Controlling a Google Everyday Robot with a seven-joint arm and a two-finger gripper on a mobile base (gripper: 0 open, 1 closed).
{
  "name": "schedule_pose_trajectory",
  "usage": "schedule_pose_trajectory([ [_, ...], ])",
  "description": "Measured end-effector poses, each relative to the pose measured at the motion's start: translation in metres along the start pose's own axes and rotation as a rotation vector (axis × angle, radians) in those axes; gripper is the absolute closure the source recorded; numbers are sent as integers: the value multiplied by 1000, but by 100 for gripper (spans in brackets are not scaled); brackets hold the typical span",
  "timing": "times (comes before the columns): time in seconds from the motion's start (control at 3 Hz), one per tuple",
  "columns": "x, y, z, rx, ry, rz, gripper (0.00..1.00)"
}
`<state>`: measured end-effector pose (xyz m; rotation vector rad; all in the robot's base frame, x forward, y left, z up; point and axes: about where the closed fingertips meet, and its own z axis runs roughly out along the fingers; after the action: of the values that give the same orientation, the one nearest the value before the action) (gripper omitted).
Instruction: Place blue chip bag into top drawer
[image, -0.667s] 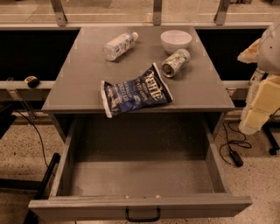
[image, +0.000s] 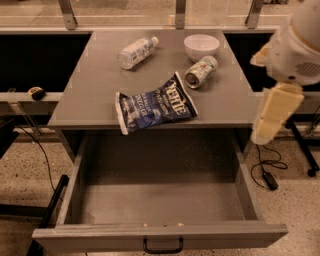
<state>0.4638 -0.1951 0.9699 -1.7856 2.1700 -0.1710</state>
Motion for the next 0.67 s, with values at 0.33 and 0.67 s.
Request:
schedule_pose_trajectory([
  [0.33, -44, -22, 35, 22, 23, -123, 0],
  [0.67, -92, -34, 70, 9, 29, -251, 0],
])
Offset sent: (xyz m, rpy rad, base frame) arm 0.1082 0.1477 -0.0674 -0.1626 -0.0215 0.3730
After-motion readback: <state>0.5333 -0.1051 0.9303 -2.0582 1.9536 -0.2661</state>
